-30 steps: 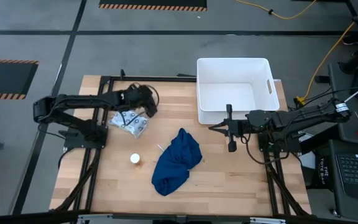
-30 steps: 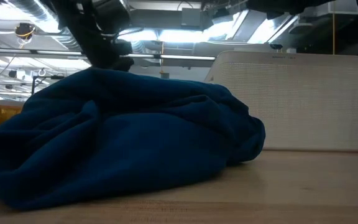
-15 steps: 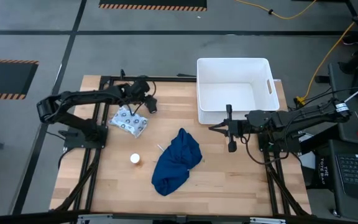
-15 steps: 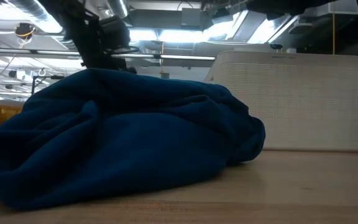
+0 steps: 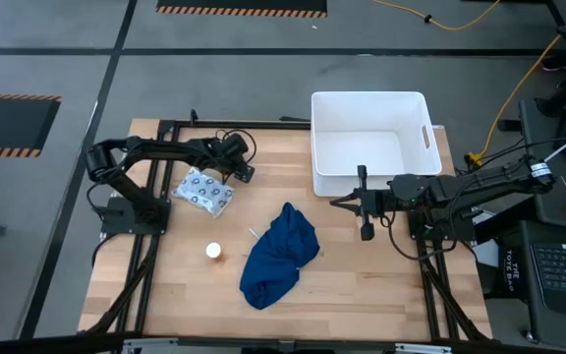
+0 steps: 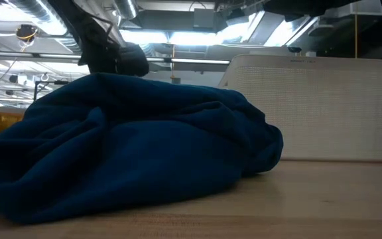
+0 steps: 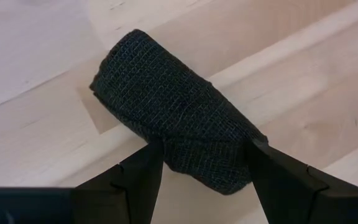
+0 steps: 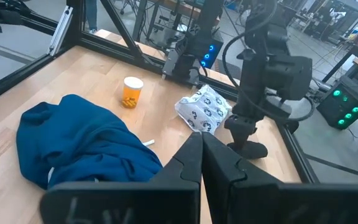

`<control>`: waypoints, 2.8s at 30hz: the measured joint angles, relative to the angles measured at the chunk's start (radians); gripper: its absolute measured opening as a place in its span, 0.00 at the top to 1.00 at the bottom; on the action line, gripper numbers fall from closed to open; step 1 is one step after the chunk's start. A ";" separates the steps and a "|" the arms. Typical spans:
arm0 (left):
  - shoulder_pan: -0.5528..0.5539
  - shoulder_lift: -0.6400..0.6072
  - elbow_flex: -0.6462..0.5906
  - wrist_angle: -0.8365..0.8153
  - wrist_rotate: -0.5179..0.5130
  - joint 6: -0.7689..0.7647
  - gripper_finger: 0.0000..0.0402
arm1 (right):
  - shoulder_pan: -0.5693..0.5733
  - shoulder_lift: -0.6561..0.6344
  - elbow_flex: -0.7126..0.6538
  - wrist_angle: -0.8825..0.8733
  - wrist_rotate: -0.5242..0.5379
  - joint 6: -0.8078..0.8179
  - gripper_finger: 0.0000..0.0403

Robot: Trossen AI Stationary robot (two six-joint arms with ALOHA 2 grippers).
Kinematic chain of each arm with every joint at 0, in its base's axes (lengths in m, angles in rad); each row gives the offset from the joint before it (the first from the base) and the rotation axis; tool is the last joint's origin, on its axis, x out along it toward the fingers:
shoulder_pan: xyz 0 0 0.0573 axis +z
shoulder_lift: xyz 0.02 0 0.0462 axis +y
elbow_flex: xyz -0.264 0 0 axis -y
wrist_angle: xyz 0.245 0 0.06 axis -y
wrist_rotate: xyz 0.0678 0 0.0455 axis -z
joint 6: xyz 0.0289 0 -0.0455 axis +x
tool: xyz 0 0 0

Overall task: Pick & place medical supplies in basket/bin
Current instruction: Put the black bandage into the white container

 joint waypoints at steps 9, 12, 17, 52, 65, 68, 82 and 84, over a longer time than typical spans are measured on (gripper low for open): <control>0.013 0.027 0.002 0.017 0.008 -0.004 0.44 | 0.000 0.000 0.000 0.000 0.000 0.000 0.98; 0.014 0.028 0.002 0.013 0.024 0.003 0.44 | 0.000 0.000 0.000 0.000 0.000 0.000 0.98; 0.015 0.034 0.002 0.004 0.048 -0.021 0.44 | 0.000 0.000 0.000 0.000 0.000 0.000 0.98; 0.013 0.080 -0.001 0.114 0.052 -0.321 0.58 | 0.000 0.000 0.000 0.000 0.000 0.000 0.98; 0.009 0.127 -0.001 0.185 0.049 -0.180 0.79 | 0.000 0.000 0.000 0.002 0.000 0.000 0.98; 0.009 0.103 -0.003 0.188 0.062 -0.128 0.81 | 0.000 0.000 0.000 0.002 0.000 0.000 0.98; 0.002 -0.250 -0.005 0.116 0.140 0.204 0.81 | 0.000 0.000 0.000 0.000 0.000 0.000 0.98; -0.011 -0.311 -0.004 0.112 0.142 0.292 0.81 | 0.000 0.000 0.000 0.000 0.000 -0.001 0.98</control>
